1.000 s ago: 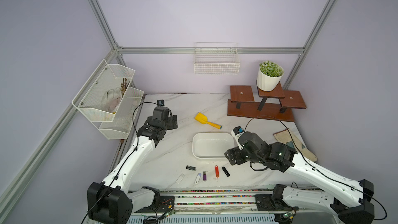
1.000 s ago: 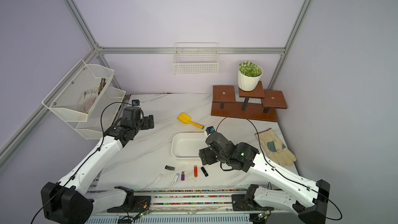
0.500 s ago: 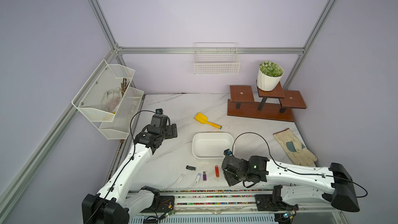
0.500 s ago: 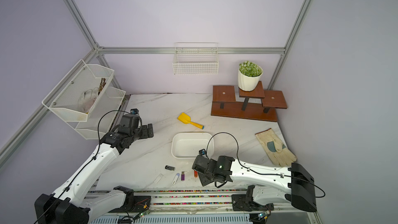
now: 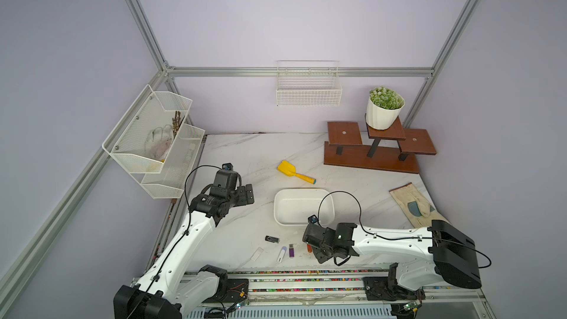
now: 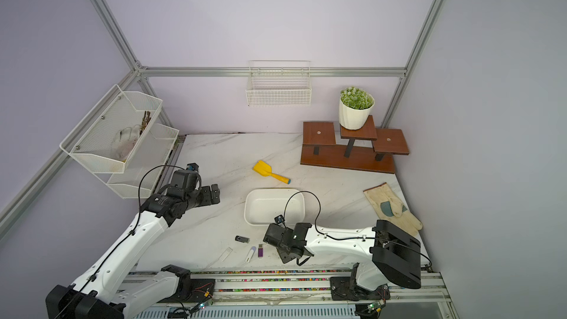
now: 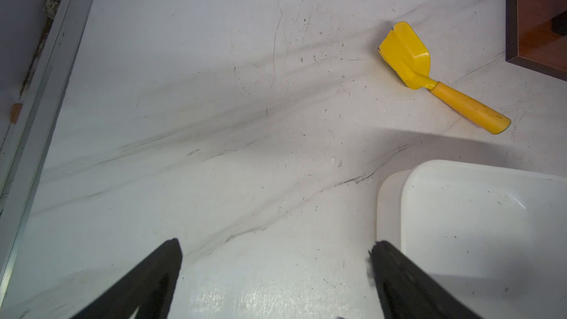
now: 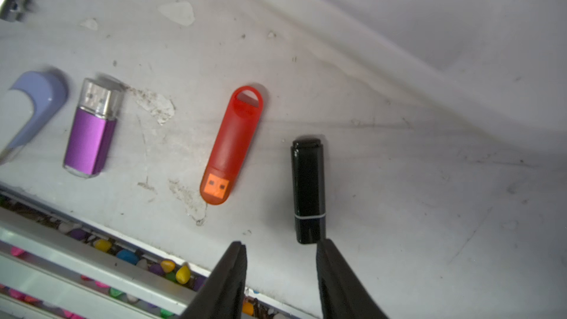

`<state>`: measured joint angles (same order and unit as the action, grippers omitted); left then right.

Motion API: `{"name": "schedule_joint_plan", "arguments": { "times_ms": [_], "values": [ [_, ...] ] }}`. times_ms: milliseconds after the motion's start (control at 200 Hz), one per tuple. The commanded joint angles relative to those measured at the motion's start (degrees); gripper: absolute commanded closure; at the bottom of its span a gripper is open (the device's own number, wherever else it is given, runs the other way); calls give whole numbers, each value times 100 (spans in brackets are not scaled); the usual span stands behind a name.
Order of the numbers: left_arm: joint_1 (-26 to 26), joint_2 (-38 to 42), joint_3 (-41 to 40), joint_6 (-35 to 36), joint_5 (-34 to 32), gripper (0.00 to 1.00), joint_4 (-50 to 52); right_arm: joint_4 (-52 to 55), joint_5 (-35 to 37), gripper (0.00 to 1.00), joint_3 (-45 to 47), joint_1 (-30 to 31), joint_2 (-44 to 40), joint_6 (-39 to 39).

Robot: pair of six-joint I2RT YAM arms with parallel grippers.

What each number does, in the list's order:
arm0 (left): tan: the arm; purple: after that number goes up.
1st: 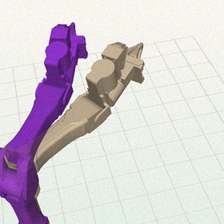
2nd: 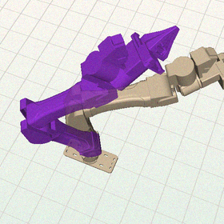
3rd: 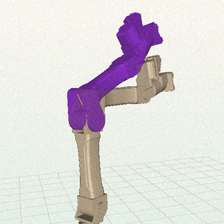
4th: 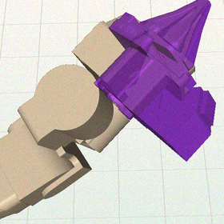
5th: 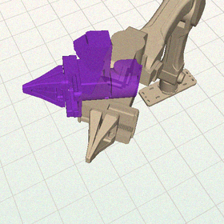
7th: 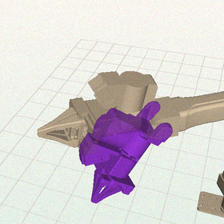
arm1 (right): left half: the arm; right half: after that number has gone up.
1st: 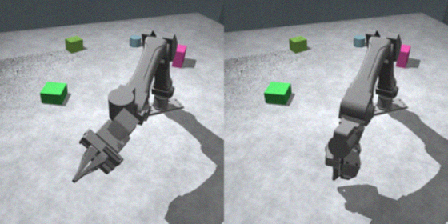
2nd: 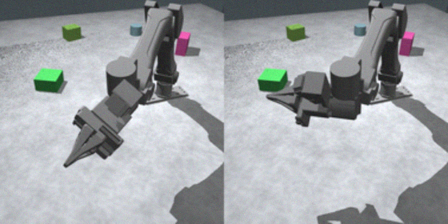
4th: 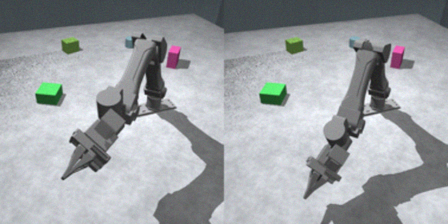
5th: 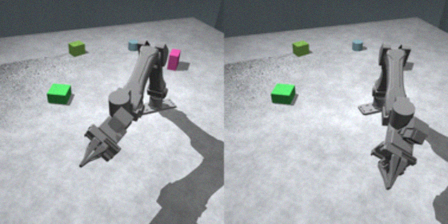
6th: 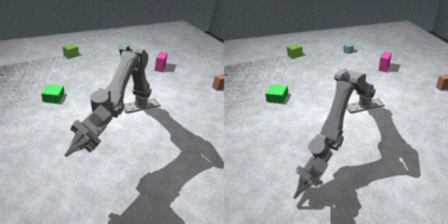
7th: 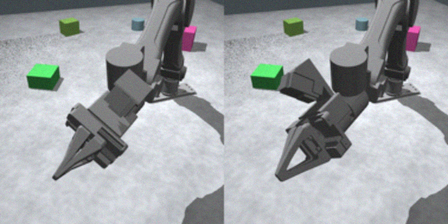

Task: Put the usb flash drive into the storage box
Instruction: Pick up the USB flash from the center of the board.

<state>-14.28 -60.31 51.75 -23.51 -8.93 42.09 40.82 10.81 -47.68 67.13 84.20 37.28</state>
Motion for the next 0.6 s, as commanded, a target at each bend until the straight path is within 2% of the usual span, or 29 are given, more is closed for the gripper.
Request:
{"name": "schedule_joint_plan", "arguments": {
  "times_ms": [0, 590],
  "values": [
    [-15, 92, 38, -103, 102, 0, 6, -338, 102, 55, 57, -152, 56, -180],
    [-22, -67, 72, -27, 84, 0, 36, -847, -154, 59, 443, -420, 230, -493]
  ]
}}
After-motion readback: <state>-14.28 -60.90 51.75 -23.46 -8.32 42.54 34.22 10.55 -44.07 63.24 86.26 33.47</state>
